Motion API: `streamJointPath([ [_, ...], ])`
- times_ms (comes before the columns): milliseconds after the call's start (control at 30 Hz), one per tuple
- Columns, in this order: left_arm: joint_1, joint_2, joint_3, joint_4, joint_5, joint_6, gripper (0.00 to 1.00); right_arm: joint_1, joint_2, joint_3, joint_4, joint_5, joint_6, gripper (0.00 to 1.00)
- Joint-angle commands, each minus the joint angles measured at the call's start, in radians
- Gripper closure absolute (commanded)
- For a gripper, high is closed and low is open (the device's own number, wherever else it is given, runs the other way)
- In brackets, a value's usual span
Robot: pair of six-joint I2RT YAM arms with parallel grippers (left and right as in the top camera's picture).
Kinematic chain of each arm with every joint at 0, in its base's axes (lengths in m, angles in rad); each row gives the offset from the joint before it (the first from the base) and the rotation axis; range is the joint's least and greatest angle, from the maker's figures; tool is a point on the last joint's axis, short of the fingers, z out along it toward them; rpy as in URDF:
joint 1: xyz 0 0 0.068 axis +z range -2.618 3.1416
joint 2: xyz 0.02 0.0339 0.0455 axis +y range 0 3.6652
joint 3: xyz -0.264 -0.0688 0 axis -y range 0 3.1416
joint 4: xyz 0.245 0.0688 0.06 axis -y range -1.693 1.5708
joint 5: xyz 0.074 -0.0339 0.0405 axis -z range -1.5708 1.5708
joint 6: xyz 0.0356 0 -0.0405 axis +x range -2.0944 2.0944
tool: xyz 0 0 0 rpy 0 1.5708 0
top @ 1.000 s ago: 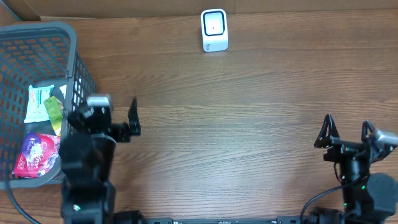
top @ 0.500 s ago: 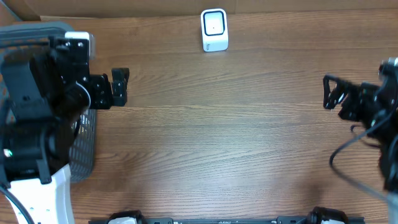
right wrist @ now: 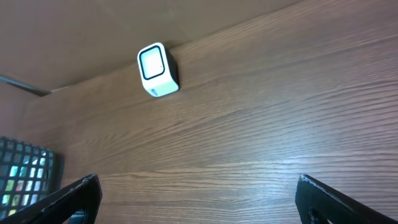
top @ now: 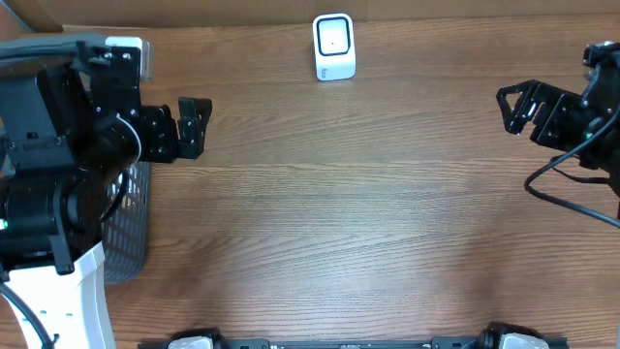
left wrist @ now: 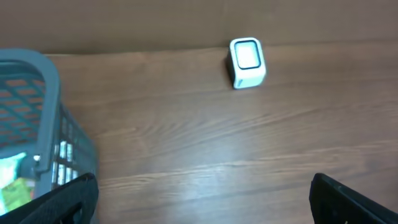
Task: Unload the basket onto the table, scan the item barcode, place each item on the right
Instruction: 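Raise the left arm and move the left gripper over the basket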
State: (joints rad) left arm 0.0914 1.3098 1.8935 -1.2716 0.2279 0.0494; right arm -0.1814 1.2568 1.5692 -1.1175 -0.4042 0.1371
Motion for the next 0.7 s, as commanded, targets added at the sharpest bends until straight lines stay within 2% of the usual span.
streamJointPath([
  [0,0.017,0.022,0.043,-0.003,-0.173,-0.081,0.0,0.006,-0.007,0.022,0.003,-0.027,-0.008,0.0],
  [67,0.075,0.03,0.066,-0.014,-0.291,-0.16,0.0,0.005,-0.007,0.022,0.003,-0.023,-0.008,0.0],
  [167,0.237,0.064,0.068,-0.014,-0.429,-0.269,0.0,0.005,-0.007,0.022,-0.001,-0.024,-0.008,0.0],
  [333,0.551,0.206,0.068,-0.048,-0.286,-0.402,0.0,0.005,-0.007,0.021,-0.029,-0.002,-0.012,0.0],
  [433,0.673,0.307,0.068,-0.079,-0.212,-0.44,0.01,0.005,-0.007,0.021,-0.055,0.048,-0.012,0.0],
  [567,0.728,0.433,0.068,-0.097,-0.23,-0.438,0.17,0.005,-0.007,0.021,-0.092,0.074,-0.016,0.0],
  [667,0.721,0.507,0.068,-0.098,-0.261,-0.438,0.23,0.005,-0.007,0.021,-0.107,0.074,-0.015,0.0],
])
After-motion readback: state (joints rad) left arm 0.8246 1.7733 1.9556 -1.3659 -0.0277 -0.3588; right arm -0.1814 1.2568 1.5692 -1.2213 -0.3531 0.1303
